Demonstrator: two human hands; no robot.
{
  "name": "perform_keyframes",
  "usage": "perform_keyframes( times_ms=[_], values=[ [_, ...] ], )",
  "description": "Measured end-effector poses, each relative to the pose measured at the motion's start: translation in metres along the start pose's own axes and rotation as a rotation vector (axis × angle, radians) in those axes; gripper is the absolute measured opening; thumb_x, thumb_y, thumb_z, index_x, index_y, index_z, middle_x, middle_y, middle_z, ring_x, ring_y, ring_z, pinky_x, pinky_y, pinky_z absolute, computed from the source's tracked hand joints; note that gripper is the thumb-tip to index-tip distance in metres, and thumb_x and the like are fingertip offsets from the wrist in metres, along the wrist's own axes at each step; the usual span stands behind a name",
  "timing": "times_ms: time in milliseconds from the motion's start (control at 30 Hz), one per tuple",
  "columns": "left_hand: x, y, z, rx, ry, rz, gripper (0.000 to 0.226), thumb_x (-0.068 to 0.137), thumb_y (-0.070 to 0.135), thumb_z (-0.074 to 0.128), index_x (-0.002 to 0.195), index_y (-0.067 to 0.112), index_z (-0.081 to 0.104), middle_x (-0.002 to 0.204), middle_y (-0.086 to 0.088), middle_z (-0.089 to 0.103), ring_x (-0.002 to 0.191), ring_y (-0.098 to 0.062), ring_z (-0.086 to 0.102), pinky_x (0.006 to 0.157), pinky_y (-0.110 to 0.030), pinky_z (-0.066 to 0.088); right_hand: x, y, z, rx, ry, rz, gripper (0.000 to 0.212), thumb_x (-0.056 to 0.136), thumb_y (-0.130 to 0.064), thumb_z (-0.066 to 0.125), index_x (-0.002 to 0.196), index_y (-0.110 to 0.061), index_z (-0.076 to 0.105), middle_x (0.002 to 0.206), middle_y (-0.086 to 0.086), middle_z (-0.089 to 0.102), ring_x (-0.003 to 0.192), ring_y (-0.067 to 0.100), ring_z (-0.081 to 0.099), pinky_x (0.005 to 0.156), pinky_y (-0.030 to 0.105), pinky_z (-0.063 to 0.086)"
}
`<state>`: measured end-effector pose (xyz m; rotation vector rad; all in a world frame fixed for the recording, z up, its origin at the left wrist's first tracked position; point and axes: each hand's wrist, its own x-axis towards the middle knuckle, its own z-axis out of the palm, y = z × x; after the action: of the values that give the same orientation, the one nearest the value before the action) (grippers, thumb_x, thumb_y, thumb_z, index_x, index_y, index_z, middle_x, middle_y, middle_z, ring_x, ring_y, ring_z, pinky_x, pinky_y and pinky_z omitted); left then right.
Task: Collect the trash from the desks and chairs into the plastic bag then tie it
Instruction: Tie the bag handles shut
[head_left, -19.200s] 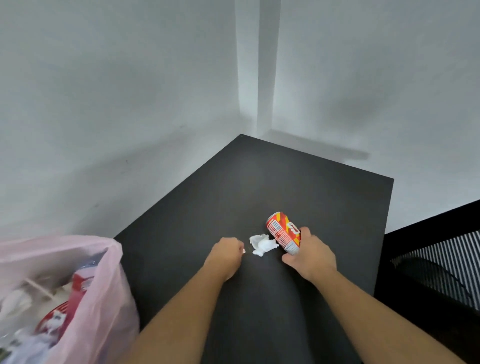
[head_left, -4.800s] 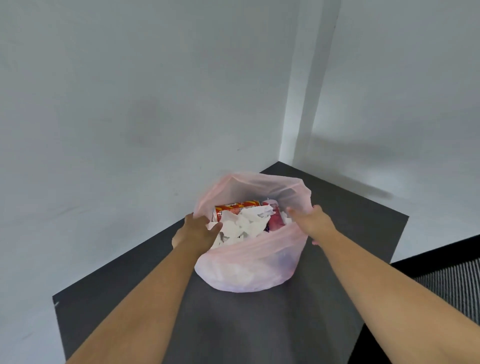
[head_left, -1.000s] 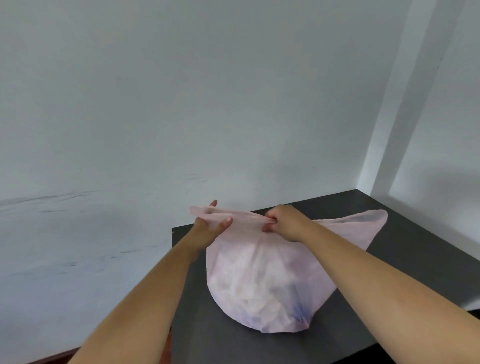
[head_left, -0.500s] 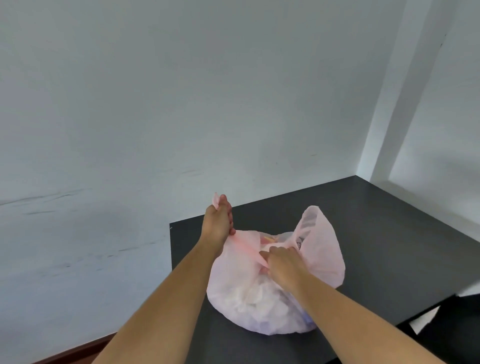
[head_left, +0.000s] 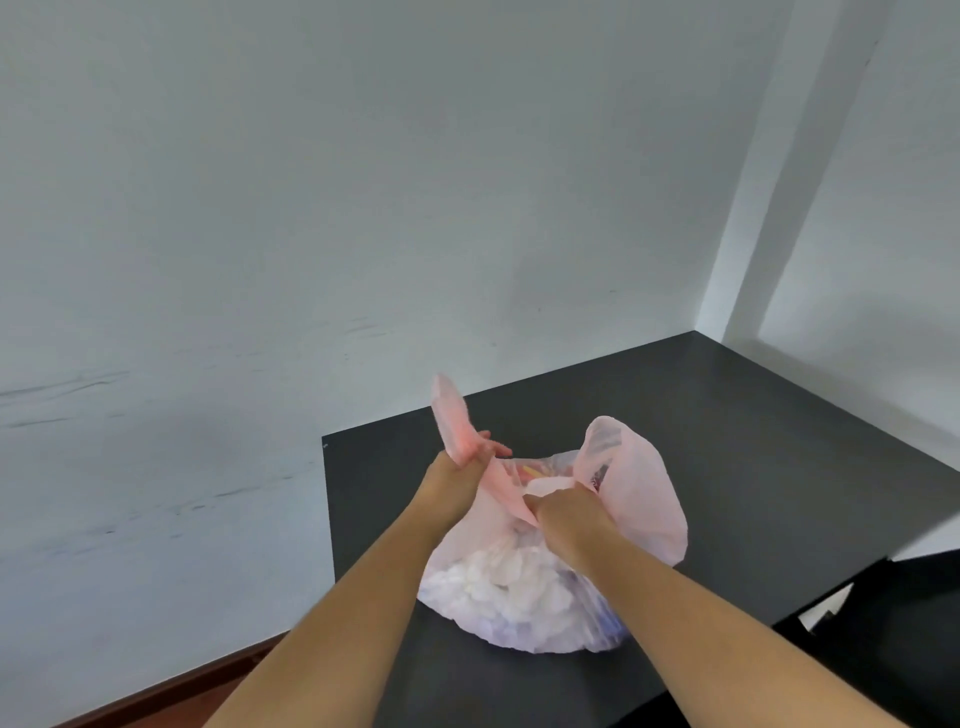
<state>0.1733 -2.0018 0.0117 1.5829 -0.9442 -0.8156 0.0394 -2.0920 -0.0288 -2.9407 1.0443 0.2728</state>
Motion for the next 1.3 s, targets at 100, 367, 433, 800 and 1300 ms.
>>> perform_keyframes(
  times_ms=[100,367,433,800,1300],
  values=[
    [0.005,0.002,0.021,-0.104,0.062,-0.082,0.04,0.102,0.029,0.036,0.069,0.015,0.054,0.083,0.0,0.07,0.092,-0.017,0.062,0.081,-0.022,0.045,-0.006,0.006,0.0,-0.072,0.001,-0.026,0.03,0.091,-0.009,0.046,0.119,-0.015,0.05,0.112,0.008,0.062,0.103,0.029,0.058,0.089,0.037,0.045],
    [0.016,-0.002,0.03,0.005,0.095,-0.15,0.04,0.098,0.045,0.038,0.072,0.015,0.048,0.063,0.0,0.048,0.061,-0.015,0.046,0.065,-0.027,0.038,-0.024,0.025,-0.025,0.01,0.604,-0.181,0.053,0.08,-0.056,0.059,0.114,-0.016,0.062,0.113,0.005,0.062,0.105,0.025,0.058,0.085,0.039,0.051],
    [0.018,-0.001,0.031,0.024,0.079,-0.149,0.044,0.095,0.054,0.038,0.073,0.018,0.049,0.069,0.001,0.048,0.064,-0.015,0.045,0.066,-0.028,0.036,-0.037,0.039,-0.046,0.077,0.971,-0.115,0.05,0.08,-0.054,0.056,0.111,-0.015,0.065,0.113,0.004,0.062,0.107,0.023,0.056,0.087,0.037,0.048],
    [0.011,-0.006,0.04,0.127,0.083,-0.137,0.049,0.097,0.05,0.032,0.064,0.017,0.045,0.068,0.002,0.047,0.066,-0.017,0.042,0.062,-0.028,0.033,-0.052,0.075,-0.032,0.996,0.301,0.44,0.062,0.084,-0.056,0.059,0.137,-0.026,0.049,0.161,-0.004,-0.003,0.149,0.02,-0.005,0.118,0.051,0.011],
    [0.021,0.005,0.022,-0.276,-0.153,-0.41,0.031,0.086,0.04,0.035,0.09,0.014,0.051,0.065,-0.001,0.04,0.046,-0.013,0.025,0.058,-0.03,0.027,-0.02,0.04,-0.044,1.716,0.266,0.485,0.033,0.093,-0.038,0.038,0.067,-0.019,0.045,0.06,-0.003,0.037,0.048,0.01,0.027,0.045,0.023,0.029]
  ],
)
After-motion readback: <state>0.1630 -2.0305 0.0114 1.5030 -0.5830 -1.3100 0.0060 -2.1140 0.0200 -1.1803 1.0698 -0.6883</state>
